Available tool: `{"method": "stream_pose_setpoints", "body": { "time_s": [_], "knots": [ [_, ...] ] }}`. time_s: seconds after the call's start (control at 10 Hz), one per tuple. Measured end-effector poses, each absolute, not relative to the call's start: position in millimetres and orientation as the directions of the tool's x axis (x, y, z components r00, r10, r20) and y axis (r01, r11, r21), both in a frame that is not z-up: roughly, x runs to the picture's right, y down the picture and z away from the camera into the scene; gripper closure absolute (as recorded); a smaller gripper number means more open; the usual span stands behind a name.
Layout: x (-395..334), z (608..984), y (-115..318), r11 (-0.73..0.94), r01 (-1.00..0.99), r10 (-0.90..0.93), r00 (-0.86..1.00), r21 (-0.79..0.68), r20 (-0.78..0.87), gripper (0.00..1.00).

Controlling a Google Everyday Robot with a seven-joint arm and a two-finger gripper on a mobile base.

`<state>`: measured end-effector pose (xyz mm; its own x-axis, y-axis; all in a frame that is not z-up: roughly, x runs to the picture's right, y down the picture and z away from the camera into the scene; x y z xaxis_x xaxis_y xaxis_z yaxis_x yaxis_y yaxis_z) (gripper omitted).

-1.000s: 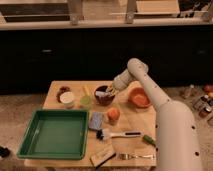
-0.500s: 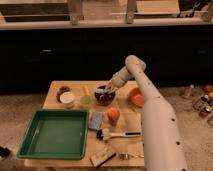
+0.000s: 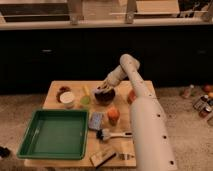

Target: Wipe purple bowl with towel

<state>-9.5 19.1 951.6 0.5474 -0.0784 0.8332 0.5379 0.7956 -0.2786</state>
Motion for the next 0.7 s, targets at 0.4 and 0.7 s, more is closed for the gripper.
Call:
{"method": "stream_pose_setpoints", "body": {
  "time_s": [0.4, 0.7],
  "knots": [
    [-21, 940, 32, 0.772, 0.577, -0.079, 0.501, -0.265, 0.862, 1.00],
    [-12, 929, 47, 0.773, 0.569, -0.062, 0.509, -0.282, 0.858, 1.00]
  ]
}}
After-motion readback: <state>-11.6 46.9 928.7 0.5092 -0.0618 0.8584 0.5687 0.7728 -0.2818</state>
